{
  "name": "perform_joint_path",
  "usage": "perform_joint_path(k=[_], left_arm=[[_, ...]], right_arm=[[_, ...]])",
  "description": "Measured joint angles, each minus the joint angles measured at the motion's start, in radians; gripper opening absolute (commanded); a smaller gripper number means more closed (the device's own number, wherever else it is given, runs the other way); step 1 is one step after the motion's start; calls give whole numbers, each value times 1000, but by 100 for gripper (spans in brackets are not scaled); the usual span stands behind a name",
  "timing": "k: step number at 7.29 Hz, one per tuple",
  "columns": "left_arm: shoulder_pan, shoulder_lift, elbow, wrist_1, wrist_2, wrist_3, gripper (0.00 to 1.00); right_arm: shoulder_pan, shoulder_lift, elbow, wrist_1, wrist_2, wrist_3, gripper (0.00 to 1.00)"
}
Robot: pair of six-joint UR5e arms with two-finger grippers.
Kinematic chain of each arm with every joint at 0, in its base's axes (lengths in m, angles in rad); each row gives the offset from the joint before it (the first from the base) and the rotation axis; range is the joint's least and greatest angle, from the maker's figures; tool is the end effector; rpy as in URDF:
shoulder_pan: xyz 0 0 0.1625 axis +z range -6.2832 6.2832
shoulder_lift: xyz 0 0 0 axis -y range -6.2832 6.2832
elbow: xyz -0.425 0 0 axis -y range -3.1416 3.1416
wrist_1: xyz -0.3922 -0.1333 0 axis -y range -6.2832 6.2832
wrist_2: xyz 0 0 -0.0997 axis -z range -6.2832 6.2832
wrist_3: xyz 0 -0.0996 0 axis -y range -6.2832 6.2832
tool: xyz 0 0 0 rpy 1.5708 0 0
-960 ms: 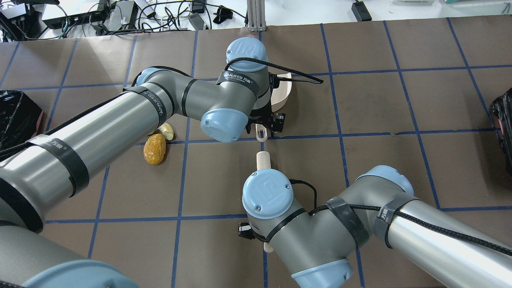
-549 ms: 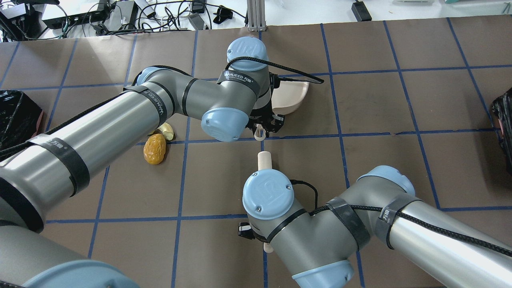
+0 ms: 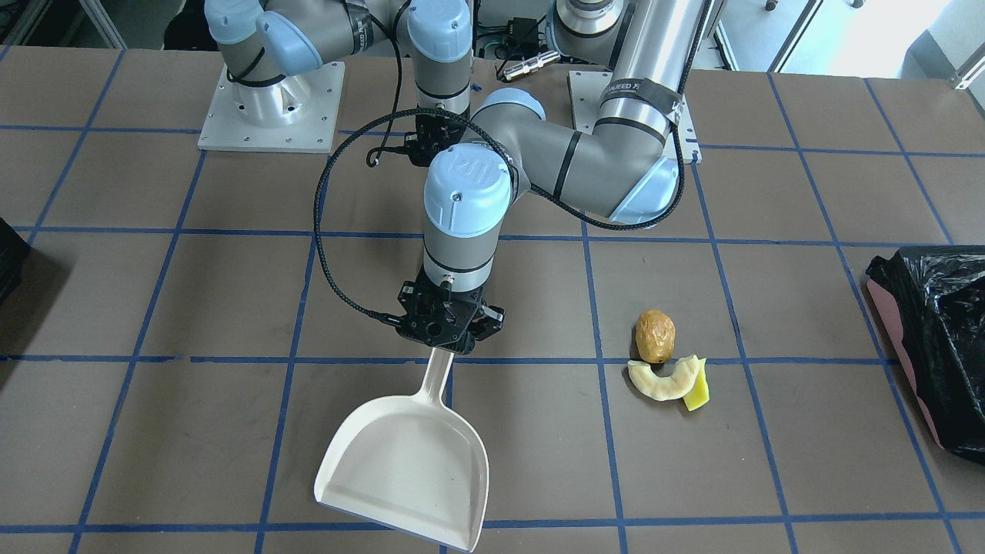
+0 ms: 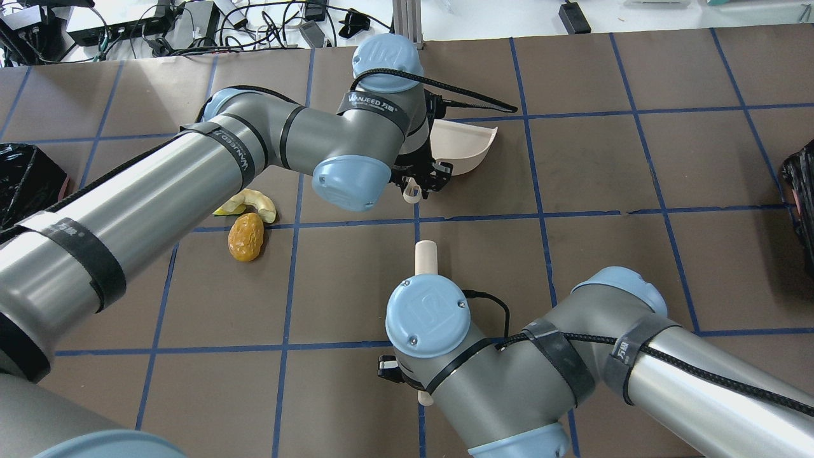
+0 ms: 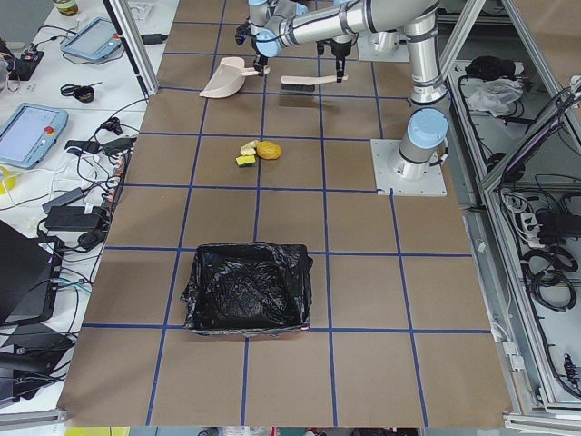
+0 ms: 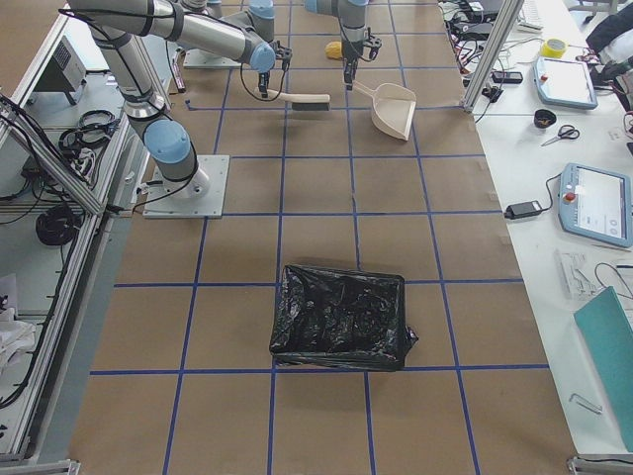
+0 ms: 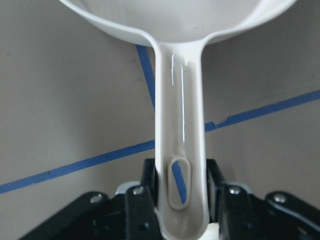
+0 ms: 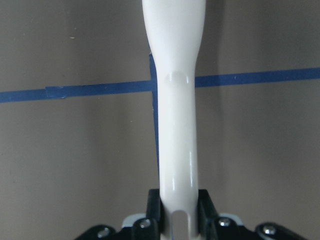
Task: Sweep and dump trash in nearest bin
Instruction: 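Lift the dustpan with the left gripper and set it beside the trash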
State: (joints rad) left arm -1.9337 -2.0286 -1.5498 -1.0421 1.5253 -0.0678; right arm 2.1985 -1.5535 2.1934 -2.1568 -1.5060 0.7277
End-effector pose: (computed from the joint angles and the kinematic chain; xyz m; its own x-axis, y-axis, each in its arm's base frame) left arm -0.3602 -0.5603 0.2879 -0.9542 0.2946 0.0514 0.2895 0.9531 -0.0885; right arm 0.3575 -0.2548 0.2486 -0.9947 0.1021 -0.0124 0.1007 0.9914 0.0832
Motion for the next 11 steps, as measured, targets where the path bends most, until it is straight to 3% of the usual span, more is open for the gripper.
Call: perform_joint_path(k=[4, 6, 8, 11], left_arm=[[152, 41, 39, 8, 5, 253, 0], [240, 84, 42, 0, 15, 393, 0], [381, 135, 41, -42, 17, 626, 0], [647, 203, 30, -119, -22, 1027, 0]], right_arm=[[7, -3, -12, -5, 47, 407, 0], [17, 15, -48, -5, 52, 471, 0], [61, 80, -135, -4, 57, 541, 0], [176, 252, -347, 4, 86, 662, 0]])
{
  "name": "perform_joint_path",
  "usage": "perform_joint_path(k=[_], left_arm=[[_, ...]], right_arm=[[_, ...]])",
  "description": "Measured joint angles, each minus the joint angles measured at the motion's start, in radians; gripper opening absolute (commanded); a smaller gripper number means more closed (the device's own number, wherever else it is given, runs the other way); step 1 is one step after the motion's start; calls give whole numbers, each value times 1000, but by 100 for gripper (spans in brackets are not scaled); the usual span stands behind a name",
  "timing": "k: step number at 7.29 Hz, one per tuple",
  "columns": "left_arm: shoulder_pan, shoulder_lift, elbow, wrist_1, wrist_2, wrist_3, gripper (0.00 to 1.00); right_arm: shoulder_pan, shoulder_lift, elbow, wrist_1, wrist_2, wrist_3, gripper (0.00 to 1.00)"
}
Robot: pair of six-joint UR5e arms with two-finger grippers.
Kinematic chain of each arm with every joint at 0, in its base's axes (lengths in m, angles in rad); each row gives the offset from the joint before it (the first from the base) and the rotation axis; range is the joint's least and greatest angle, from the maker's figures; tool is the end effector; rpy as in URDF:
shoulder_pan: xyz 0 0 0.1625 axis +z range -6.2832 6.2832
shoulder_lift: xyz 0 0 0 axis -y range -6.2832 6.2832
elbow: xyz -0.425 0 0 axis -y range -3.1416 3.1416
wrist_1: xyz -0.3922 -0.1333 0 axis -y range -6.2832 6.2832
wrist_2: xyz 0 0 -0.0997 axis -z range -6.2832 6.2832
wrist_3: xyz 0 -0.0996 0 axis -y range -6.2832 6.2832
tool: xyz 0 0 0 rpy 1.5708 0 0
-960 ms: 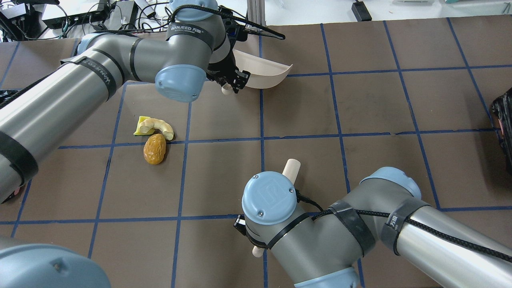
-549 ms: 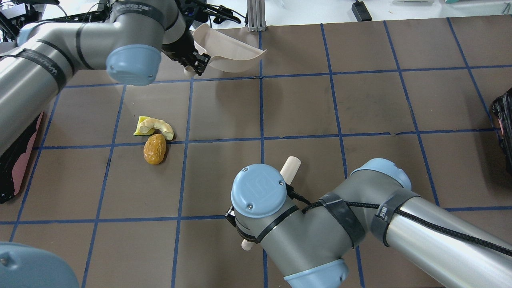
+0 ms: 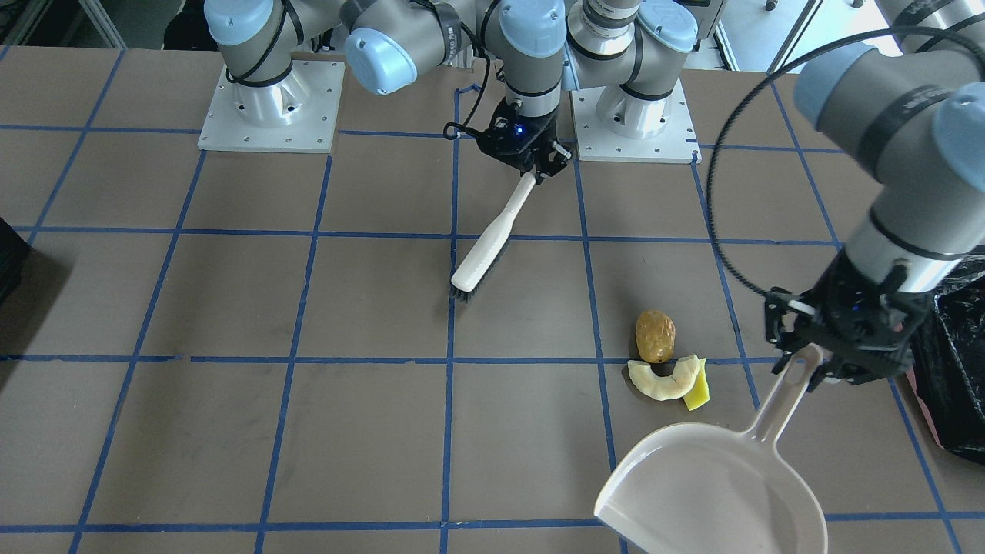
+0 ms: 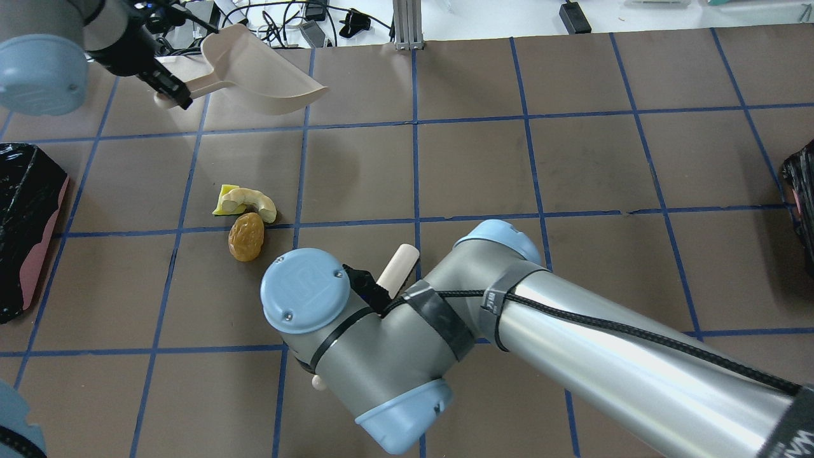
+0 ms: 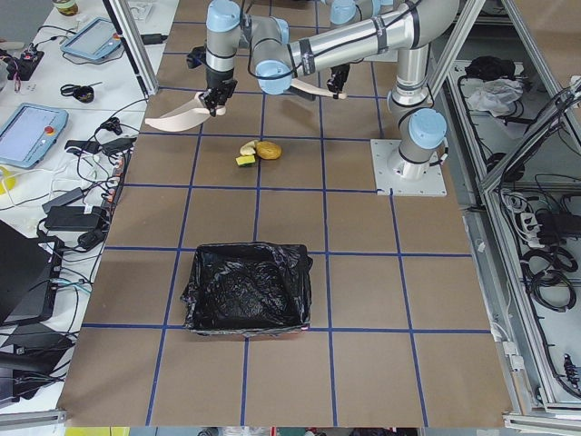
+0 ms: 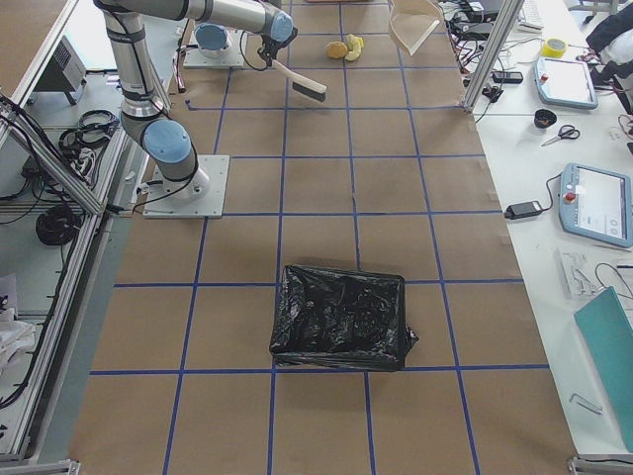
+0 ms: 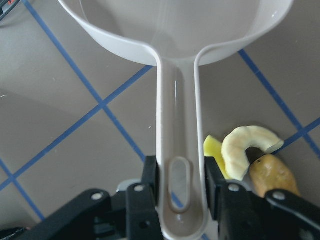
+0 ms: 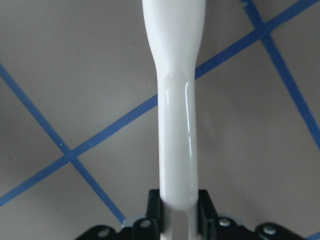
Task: Sweep and dump trash in nearest bin
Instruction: 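Lift the dustpan with the left gripper and set it beside the trash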
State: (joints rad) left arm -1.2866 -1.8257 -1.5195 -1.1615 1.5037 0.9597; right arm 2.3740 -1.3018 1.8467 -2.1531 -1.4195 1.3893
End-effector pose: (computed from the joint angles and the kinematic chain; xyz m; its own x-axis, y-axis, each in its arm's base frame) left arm 0.0364 -0.6240 0.4175 -0.7765 0.6166 -0.1296 0.6301 0.7575 -0.1709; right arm 0.5000 -0.2764 0.2743 -0.8304 0.5534 -0.0640 0.5414 0.8288 0.1414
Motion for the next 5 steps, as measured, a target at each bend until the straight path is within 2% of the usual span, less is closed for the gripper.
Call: perform_joint_path(k=[3, 5], left_arm=[[266, 21, -8, -104, -50, 405, 0], [415, 7, -14, -170, -77, 675, 0]], right_arm=[[77, 169, -219, 3, 21, 144, 0], [96, 232, -304, 3, 23, 199, 0]])
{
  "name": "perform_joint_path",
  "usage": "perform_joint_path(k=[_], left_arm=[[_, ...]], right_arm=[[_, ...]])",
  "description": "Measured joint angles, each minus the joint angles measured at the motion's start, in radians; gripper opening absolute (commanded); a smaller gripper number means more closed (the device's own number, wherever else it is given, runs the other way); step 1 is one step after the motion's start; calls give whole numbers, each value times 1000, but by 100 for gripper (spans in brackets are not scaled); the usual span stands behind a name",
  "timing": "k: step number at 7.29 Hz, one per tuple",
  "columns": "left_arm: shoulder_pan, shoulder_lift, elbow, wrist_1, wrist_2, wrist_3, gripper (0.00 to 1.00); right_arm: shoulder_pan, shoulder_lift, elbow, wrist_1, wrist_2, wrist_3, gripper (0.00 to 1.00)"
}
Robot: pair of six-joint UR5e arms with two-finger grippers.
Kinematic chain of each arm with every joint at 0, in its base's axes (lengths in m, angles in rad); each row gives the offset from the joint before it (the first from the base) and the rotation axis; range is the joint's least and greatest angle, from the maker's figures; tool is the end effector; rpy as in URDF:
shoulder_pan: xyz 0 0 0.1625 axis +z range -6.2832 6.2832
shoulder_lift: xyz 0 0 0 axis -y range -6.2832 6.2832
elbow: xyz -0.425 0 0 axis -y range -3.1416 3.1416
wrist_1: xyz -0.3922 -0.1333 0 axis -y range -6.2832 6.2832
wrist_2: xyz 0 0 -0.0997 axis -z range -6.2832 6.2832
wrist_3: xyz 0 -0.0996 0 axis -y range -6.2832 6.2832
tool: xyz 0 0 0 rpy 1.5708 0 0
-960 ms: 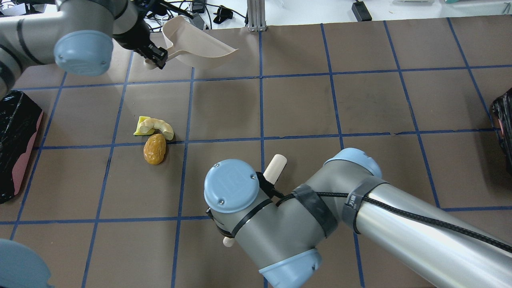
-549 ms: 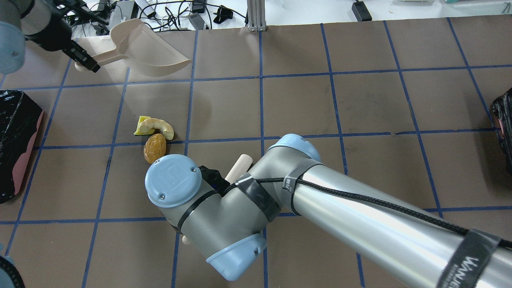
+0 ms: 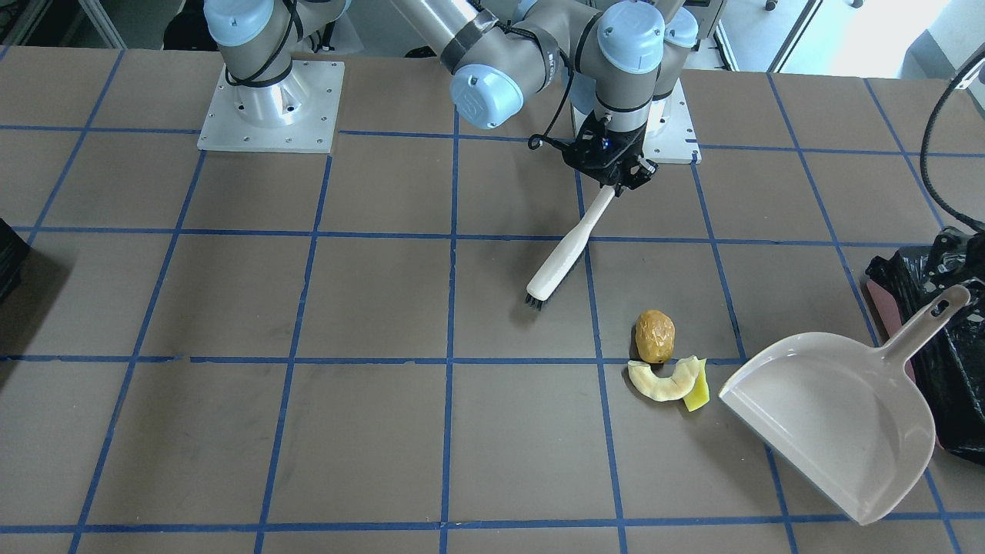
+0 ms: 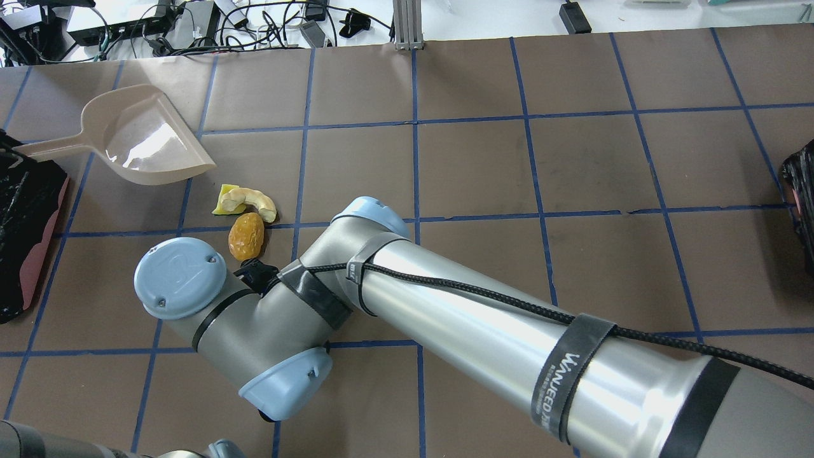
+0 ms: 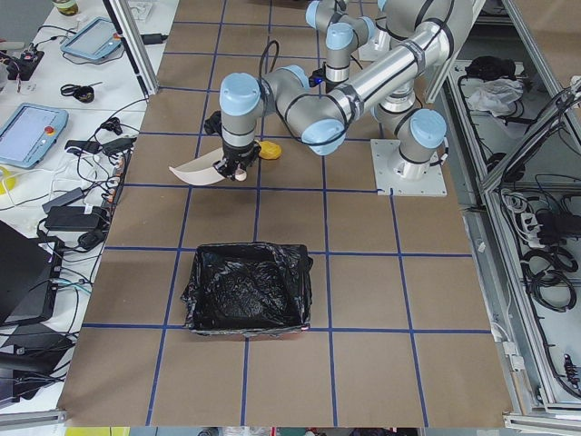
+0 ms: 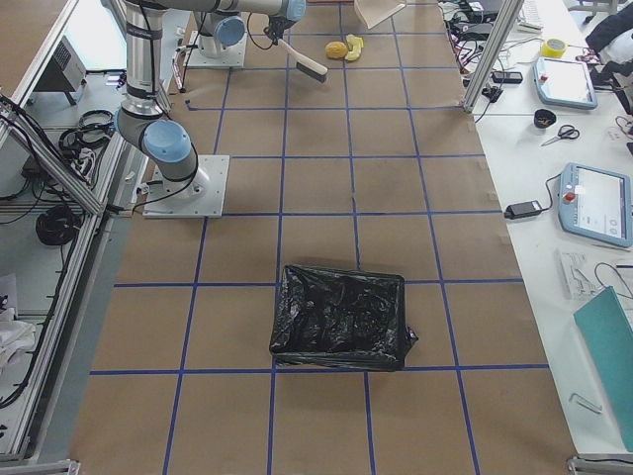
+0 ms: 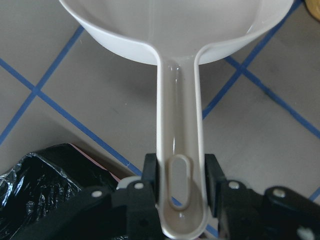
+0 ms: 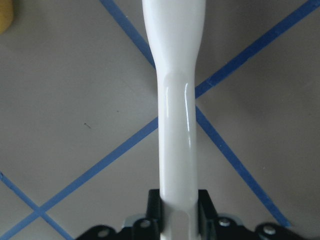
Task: Sweep and dump trash in nearest bin
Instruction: 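Lift the dustpan with the left gripper and set it beside the trash, then sweep the trash toward the dustpan with the right gripper's brush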
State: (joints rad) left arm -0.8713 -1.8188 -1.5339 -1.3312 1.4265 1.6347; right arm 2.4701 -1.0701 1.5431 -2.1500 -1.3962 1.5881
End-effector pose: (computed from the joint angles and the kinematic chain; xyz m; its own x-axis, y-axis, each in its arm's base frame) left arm 0.2671 -0.5467 0.3966 -0.5937 0.8038 -0.0376 0.7994 0.5839 -0.1416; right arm 0.6125 -0.2944 0.2697 -0.7680 0.6321 -0.1030 0.6117 0.7716 0.1745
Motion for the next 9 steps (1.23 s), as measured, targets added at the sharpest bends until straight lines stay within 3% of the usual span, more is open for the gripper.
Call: perform_joint_path(k=[5, 9], left_arm=[[58, -43, -108, 72, 1, 573, 0], [57, -143, -110, 173, -1, 692, 0]], right_arm=[[28, 130, -176, 0, 13, 70, 0], [32, 179, -241, -3, 45, 59, 0]])
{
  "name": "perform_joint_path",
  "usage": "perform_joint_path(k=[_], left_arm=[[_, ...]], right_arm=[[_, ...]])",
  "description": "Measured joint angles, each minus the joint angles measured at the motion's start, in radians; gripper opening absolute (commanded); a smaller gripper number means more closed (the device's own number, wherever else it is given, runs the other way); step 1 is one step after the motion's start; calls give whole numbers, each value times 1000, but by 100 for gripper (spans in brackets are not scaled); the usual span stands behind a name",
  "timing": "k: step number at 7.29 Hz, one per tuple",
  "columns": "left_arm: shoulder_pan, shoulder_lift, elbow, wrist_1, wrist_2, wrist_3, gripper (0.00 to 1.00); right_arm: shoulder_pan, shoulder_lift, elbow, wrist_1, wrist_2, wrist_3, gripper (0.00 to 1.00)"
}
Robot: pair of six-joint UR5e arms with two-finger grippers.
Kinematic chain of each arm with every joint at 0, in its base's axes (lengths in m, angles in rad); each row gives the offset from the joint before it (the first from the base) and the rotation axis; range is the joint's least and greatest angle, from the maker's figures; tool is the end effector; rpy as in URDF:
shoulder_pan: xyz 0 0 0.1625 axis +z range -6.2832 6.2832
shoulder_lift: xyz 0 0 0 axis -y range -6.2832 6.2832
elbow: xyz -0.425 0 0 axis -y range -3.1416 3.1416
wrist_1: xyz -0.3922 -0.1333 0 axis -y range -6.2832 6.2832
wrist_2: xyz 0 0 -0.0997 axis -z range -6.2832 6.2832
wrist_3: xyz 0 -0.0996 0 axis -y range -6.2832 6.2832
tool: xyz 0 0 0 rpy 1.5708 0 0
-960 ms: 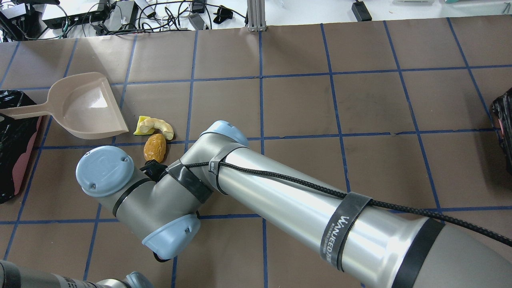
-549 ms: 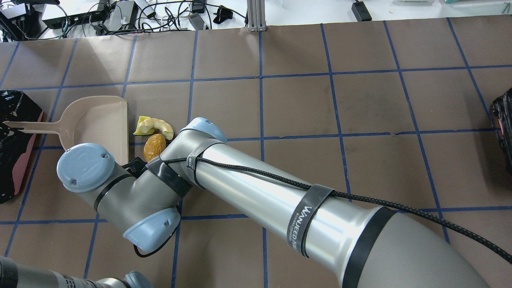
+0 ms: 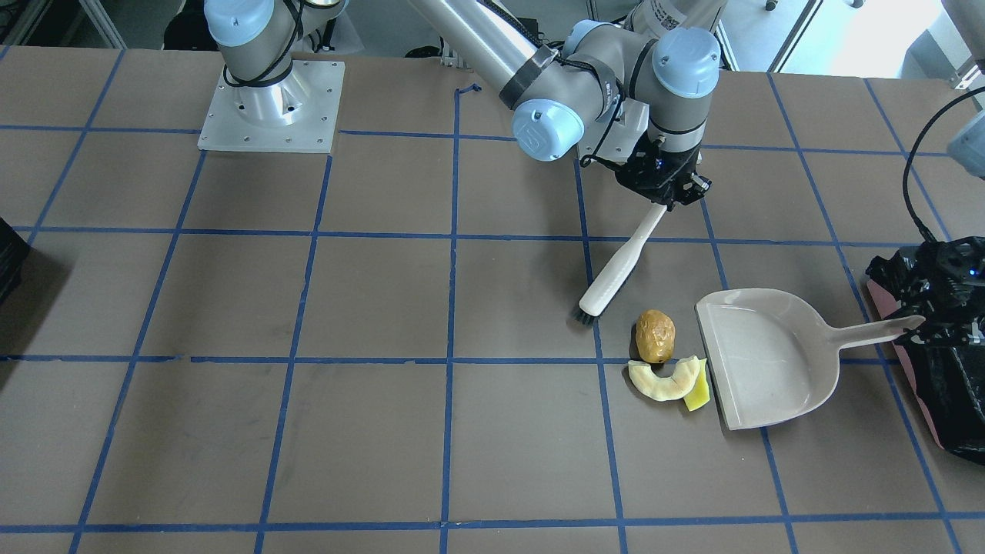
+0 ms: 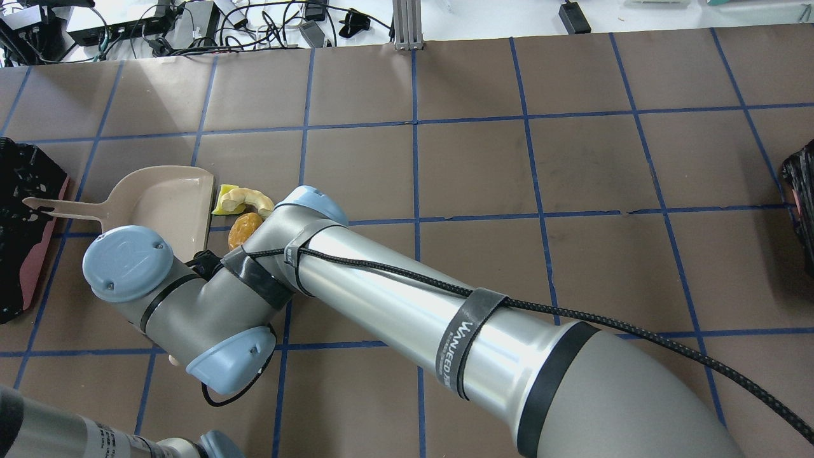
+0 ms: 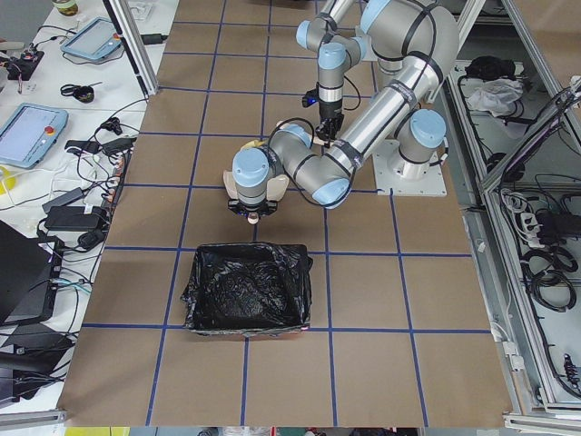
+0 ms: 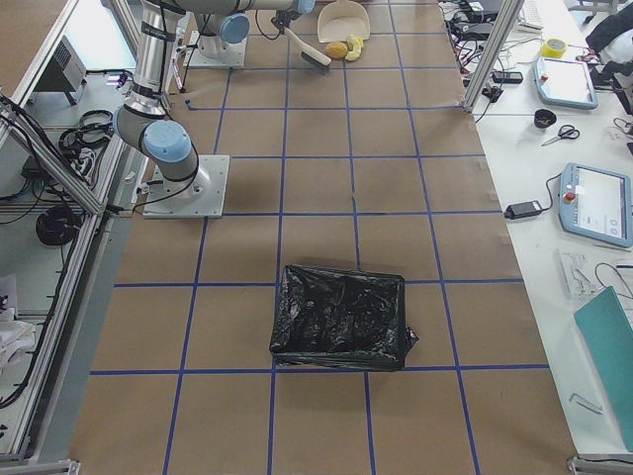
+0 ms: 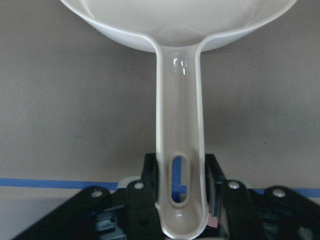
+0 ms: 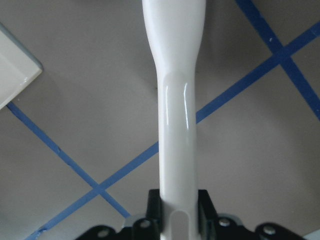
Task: Sweep and dump trash in nearest bin
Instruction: 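Sweep the trash toward the dustpan with the right gripper's brush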
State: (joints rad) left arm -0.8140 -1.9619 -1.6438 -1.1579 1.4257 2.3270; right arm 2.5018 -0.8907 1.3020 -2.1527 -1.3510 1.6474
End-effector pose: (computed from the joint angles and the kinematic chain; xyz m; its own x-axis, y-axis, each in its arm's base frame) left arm 0.3096 -0.5429 0.2763 -0.0087 0.9980 -0.0618 0.9901 -0.0001 -0.1402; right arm 0.6874 -0.3183 0.2573 -0.7459 0.6482 -0.1528 0.6119 0.7576 0.2272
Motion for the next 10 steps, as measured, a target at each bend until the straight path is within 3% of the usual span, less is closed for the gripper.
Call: perform_joint_path(k=[3, 10], left_arm=[[-9, -57, 1, 75, -7, -43, 0], [-65, -87, 2, 107, 4, -123, 0]], right_arm=[[0, 63, -131, 96, 0, -36, 0], [-2, 87, -155, 172, -90, -102, 0]])
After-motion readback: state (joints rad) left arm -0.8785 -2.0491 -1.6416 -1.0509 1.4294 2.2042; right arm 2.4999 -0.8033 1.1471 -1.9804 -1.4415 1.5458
